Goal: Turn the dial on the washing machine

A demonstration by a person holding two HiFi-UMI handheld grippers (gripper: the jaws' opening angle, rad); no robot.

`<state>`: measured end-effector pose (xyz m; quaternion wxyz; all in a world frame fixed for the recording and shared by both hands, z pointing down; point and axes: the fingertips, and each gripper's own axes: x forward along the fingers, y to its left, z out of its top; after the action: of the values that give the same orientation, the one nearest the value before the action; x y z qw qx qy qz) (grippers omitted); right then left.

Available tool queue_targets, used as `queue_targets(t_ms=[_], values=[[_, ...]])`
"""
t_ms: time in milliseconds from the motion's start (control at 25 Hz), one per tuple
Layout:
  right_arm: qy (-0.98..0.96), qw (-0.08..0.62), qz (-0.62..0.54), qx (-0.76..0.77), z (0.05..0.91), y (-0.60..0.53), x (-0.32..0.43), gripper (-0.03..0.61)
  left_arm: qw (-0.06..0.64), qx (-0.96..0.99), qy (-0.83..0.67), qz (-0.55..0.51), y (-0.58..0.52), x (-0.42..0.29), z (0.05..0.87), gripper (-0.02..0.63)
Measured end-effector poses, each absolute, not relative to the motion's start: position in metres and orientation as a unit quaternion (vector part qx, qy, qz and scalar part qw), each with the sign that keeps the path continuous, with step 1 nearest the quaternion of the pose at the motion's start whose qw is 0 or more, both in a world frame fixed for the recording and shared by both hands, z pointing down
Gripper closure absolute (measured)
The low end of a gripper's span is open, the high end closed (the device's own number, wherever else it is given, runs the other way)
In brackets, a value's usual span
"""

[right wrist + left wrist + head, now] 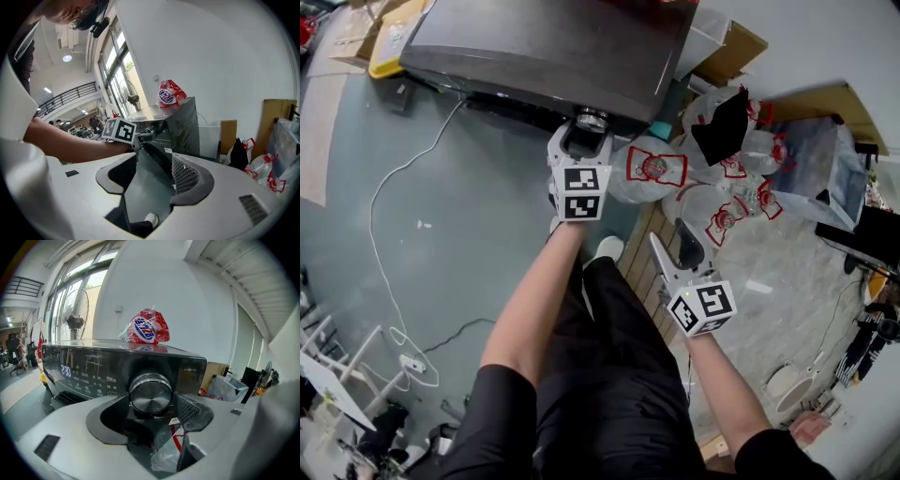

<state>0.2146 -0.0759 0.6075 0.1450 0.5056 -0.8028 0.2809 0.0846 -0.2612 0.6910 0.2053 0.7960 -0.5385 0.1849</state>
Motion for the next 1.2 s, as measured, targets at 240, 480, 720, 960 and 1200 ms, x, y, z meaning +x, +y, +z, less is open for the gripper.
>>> queue_targets(t_ms=[240,480,720,960,1200], values=[[-0.802,0.142,0.281,0.508,0.607,-0.078,0.223,0.354,0.211,0.804,-0.528,0.175,-0.253,0.088,0.691,0.324],[-0.802,0.135,0.274,0.513,0.603,-0.085,0.225,0.354,0.217,0.807,-0.524,0.163,-0.223,0.078,0.679,0.324],[-0.802,0.118,0.267,0.522,0.587,-0.092,0.224,0.354,0.225,0.817,-0.512,0.141,-0.190,0.073,0.638,0.325],[-0.800,0.090,0.258,0.534,0.549,-0.097,0.226,0.356,0.231,0.823,-0.509,0.104,-0.148,0.064,0.576,0.419],[-0.795,0.072,0.252,0.547,0.503,-0.086,0.239,0.371,0.210,0.847,-0.484,0.068,-0.093,0.060,0.500,0.520]])
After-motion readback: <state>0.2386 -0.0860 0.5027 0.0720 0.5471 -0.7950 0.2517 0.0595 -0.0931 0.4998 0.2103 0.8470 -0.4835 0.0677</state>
